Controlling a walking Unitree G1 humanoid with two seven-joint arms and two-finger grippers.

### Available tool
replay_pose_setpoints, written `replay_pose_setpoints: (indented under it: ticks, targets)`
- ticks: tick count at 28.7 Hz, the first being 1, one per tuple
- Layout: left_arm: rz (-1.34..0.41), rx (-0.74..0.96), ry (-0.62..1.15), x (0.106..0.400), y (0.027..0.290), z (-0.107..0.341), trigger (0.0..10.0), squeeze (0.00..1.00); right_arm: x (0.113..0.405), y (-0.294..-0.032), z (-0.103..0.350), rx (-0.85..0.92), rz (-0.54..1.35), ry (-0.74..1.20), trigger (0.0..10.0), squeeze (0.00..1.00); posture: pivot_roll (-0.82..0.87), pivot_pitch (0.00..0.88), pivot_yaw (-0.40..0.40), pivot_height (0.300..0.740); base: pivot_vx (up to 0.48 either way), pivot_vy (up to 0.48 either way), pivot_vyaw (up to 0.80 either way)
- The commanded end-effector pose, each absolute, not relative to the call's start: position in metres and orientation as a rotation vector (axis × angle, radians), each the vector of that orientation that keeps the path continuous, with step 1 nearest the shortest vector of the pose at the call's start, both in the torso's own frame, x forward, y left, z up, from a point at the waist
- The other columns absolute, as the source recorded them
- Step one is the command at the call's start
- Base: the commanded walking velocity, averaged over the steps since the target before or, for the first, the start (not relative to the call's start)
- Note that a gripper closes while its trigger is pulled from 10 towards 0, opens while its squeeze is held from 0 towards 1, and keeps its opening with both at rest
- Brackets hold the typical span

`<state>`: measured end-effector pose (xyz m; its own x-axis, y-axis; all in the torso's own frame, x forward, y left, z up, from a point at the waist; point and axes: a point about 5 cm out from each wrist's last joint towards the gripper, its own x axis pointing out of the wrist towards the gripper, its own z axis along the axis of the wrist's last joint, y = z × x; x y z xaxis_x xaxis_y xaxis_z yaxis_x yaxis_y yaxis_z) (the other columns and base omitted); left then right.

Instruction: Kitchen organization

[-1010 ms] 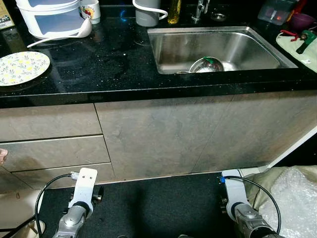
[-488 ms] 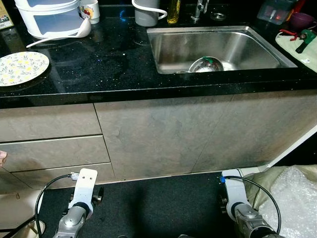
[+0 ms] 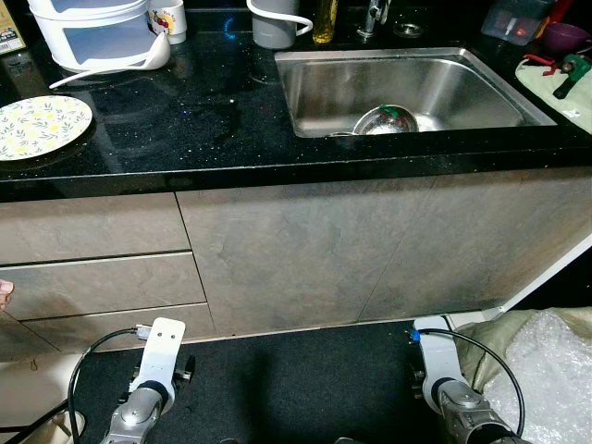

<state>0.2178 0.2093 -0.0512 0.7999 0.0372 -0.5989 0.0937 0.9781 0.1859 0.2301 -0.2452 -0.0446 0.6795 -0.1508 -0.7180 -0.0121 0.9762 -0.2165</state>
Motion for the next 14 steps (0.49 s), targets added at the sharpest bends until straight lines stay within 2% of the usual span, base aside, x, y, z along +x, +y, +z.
replay_pose_setpoints:
  ticks: [1,7,14]
  targets:
    - [-0.042,0.234,0.718,0.207,0.21,-0.06,10.0,0.0,0.224,-0.248,-0.048,-0.217,-0.079,0.841,10.0,0.0,0.0,0.1,-0.032,0.74,0.0,0.0,0.0]
    - [-0.075,0.245,0.798,0.199,0.205,-0.068,10.0,0.0,0.221,-0.249,-0.049,-0.223,-0.075,0.855,10.0,0.0,0.0,0.093,-0.034,0.74,0.0,0.0,0.0]
    - [-0.076,0.242,0.811,0.197,0.204,-0.07,10.0,0.0,0.214,-0.247,-0.055,-0.244,-0.039,0.913,10.0,0.0,0.0,0.084,-0.036,0.74,0.0,0.0,0.0]
